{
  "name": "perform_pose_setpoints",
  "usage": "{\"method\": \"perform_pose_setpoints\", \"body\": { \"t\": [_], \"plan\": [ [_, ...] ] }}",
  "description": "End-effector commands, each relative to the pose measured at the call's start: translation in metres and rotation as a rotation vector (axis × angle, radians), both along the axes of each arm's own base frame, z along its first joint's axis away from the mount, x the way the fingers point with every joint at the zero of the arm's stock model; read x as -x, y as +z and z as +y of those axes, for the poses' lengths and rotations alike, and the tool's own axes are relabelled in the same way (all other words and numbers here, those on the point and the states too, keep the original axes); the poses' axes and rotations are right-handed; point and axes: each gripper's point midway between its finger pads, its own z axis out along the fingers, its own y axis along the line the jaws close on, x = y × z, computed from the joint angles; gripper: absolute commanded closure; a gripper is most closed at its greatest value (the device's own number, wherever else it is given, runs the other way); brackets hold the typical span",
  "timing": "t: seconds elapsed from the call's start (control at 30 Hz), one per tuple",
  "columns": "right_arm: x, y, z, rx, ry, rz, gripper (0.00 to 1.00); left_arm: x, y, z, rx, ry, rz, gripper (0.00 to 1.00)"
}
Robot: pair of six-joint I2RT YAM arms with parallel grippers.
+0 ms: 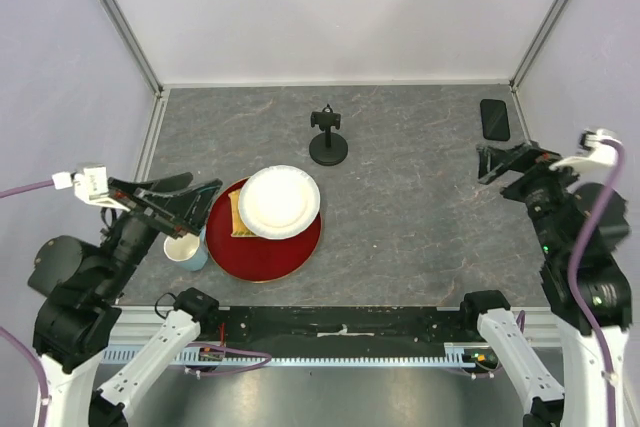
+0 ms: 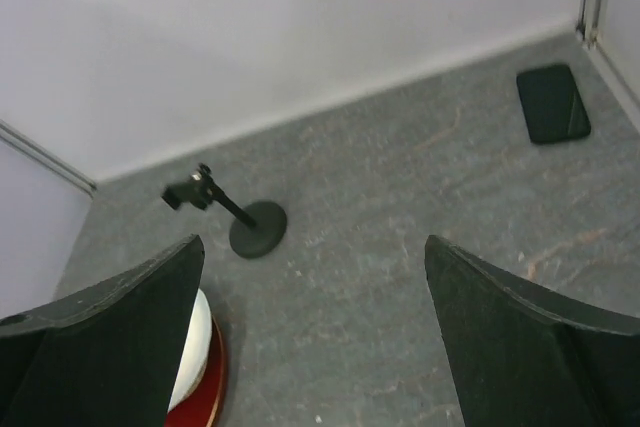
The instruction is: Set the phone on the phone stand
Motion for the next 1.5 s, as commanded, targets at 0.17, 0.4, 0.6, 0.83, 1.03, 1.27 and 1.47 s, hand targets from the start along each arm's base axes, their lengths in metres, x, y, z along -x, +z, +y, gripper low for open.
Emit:
{"method": "perform_pose_setpoints", "body": {
  "t": [0.17,0.4,0.6,0.83,1.03,1.27,1.47],
  "plan": [
    [-0.052,-0.108,0.048,-0.008,0.241,0.228,0.02,-0.041,-0.09,-0.036,-0.059,-0.074,0.277,0.01],
    [-0.085,-0.158,0.074,-0.044,0.368,0.285,0.02,-0.052,-0.167,-0.056,-0.135,-0.139,0.47,0.01],
    [-0.112,-0.191,0.102,-0.081,0.473,0.353,0.02,-0.075,-0.197,-0.088,-0.157,-0.248,0.59,0.06],
    [-0.151,-0.197,0.164,0.024,0.59,0.382,0.02,-0.128,-0.202,-0.133,-0.181,-0.349,0.715,0.21],
    [-0.181,-0.202,0.218,-0.032,0.679,0.402,0.02,-0.186,-0.175,-0.156,-0.152,-0.32,0.687,0.2],
    [-0.22,-0.176,0.25,-0.269,0.706,0.293,0.02,-0.227,-0.138,-0.154,-0.042,-0.247,0.522,0.14],
    [-0.243,-0.17,0.268,-0.474,0.716,0.271,0.02,-0.242,-0.146,-0.141,0.05,-0.307,0.502,0.16]
  ]
}}
